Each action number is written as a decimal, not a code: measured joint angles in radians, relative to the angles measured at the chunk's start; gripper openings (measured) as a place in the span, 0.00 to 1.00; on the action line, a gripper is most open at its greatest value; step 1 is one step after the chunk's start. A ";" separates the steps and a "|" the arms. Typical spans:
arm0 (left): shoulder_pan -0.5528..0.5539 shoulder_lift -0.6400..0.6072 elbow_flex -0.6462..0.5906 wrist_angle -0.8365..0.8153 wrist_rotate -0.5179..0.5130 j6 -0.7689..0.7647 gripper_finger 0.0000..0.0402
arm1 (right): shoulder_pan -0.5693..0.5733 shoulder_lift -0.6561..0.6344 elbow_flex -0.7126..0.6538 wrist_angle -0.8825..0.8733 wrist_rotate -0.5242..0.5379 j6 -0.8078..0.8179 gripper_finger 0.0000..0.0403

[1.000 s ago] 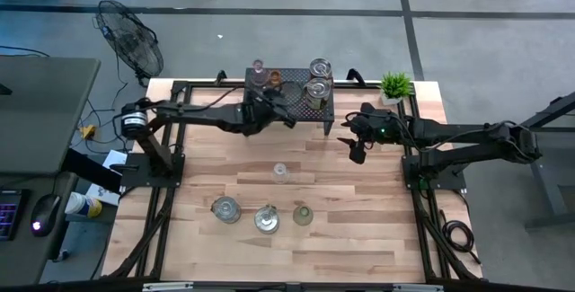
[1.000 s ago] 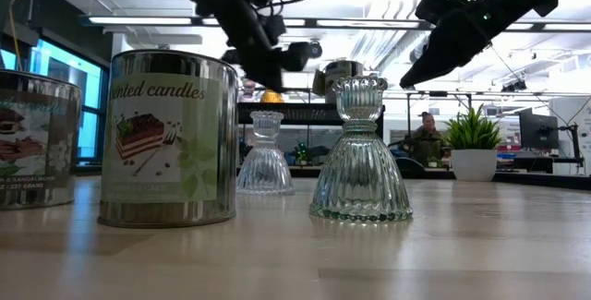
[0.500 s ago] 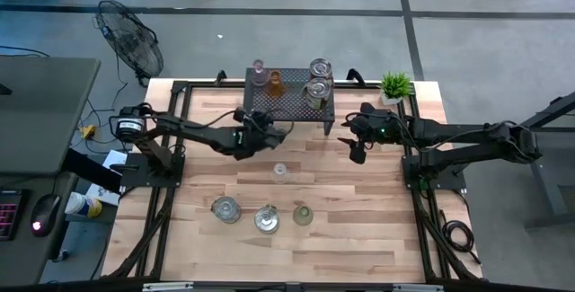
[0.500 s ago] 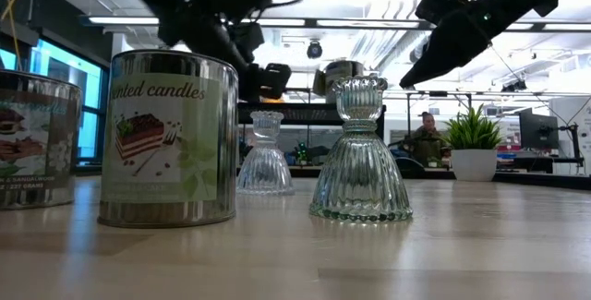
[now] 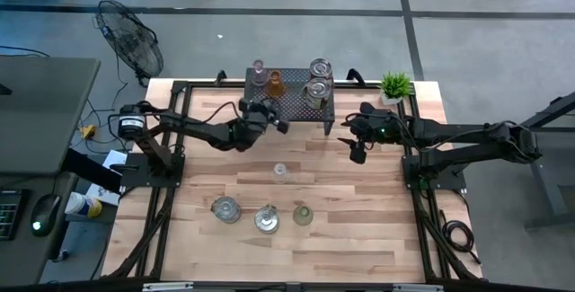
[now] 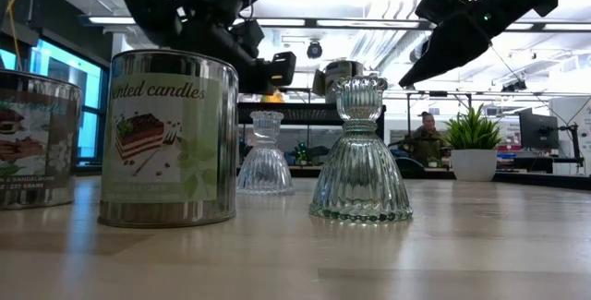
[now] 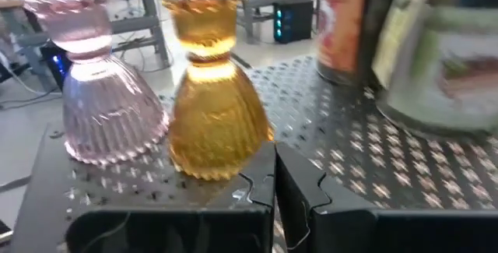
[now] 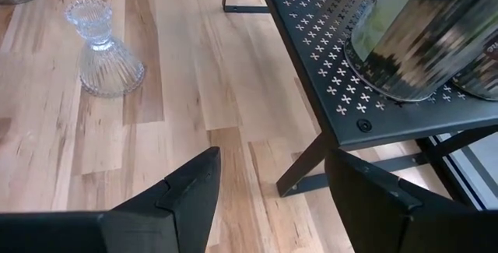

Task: Pick & Place candle stick holders
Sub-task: Put the yellow glass candlestick on the shelf aligned with the other candlestick

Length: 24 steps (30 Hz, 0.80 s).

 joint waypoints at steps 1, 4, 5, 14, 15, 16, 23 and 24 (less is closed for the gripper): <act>0.011 0.000 0.000 0.009 0.005 -0.001 0.00 | 0.000 0.000 0.000 0.000 0.000 -0.002 0.56; 0.035 0.000 0.000 0.022 -0.004 -0.008 0.00 | 0.000 0.000 0.000 0.007 0.000 -0.009 0.56; 0.042 0.000 0.000 0.028 -0.004 -0.008 0.00 | 0.000 0.000 0.000 0.007 0.000 -0.012 0.56; 0.099 0.000 0.000 0.033 0.083 -0.024 0.00 | 0.000 0.000 0.000 0.042 0.000 -0.023 0.56; 0.100 0.000 0.000 0.033 0.080 -0.026 0.00 | 0.000 0.000 0.000 0.046 0.000 -0.025 0.56; 0.100 0.000 0.000 0.035 0.077 -0.025 0.00 | 0.000 0.000 0.000 0.048 0.000 -0.029 0.56; 0.112 0.000 0.000 0.034 0.082 -0.018 0.00 | 0.000 0.000 0.000 0.052 0.000 -0.031 0.56; 0.112 0.000 0.000 0.034 0.082 -0.018 0.00 | 0.000 0.000 0.000 0.052 0.000 -0.030 0.56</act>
